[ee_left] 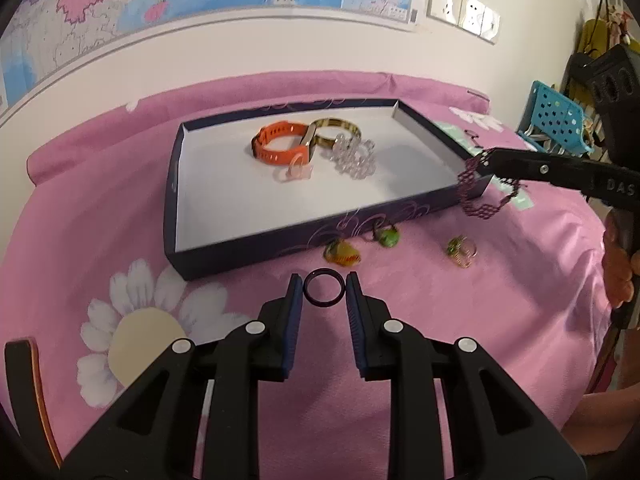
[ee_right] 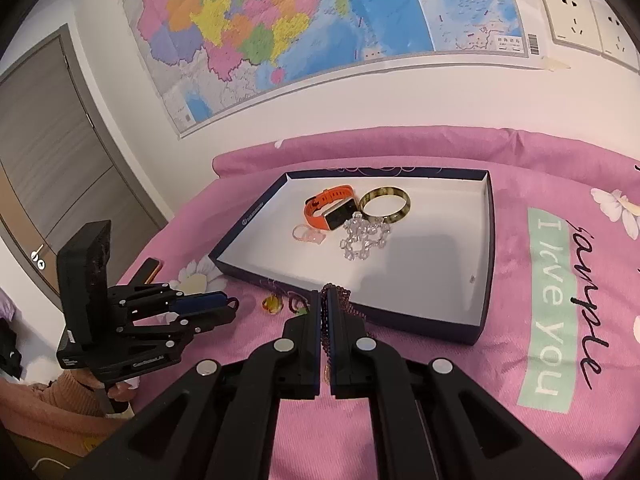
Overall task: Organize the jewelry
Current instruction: 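Grasp the black ring with the left tool while the right tool carries the necklace toward the box, then carry the black ring into the box with the left tool while the right tool lowers the necklace in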
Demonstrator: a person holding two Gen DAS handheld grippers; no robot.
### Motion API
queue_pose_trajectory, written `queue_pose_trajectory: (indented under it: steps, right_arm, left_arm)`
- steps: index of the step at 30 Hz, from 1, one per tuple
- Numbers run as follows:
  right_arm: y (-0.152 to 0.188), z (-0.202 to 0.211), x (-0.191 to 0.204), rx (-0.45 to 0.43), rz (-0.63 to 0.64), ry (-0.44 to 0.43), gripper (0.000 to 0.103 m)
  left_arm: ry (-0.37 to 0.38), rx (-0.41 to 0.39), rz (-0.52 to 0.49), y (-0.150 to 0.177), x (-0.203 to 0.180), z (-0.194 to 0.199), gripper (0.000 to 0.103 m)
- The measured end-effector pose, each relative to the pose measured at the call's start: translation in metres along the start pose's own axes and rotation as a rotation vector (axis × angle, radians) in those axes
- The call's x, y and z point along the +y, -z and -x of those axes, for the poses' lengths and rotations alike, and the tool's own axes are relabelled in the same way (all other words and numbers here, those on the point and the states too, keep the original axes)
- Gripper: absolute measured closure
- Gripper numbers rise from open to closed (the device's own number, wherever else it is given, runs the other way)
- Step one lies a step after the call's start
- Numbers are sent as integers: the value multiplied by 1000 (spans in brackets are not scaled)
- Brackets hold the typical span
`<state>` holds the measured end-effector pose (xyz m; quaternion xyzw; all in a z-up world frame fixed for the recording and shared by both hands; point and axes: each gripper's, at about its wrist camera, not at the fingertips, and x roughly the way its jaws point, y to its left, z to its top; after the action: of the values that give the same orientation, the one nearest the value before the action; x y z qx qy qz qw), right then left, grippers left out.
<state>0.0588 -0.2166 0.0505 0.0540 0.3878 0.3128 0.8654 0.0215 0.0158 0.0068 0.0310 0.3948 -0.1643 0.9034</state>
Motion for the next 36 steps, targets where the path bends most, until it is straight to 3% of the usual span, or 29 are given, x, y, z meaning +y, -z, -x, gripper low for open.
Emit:
queue_pose_trajectory:
  steps: [15,36]
  right_arm:
    - [-20,-2,5,-31,19,-5,101]
    - [-45,-26,-4,-37,5,6,101]
  left_arm:
    - [10,-65,-11,-30,-7,6,80]
    - [14,-52,2,-47,-2,-14,80]
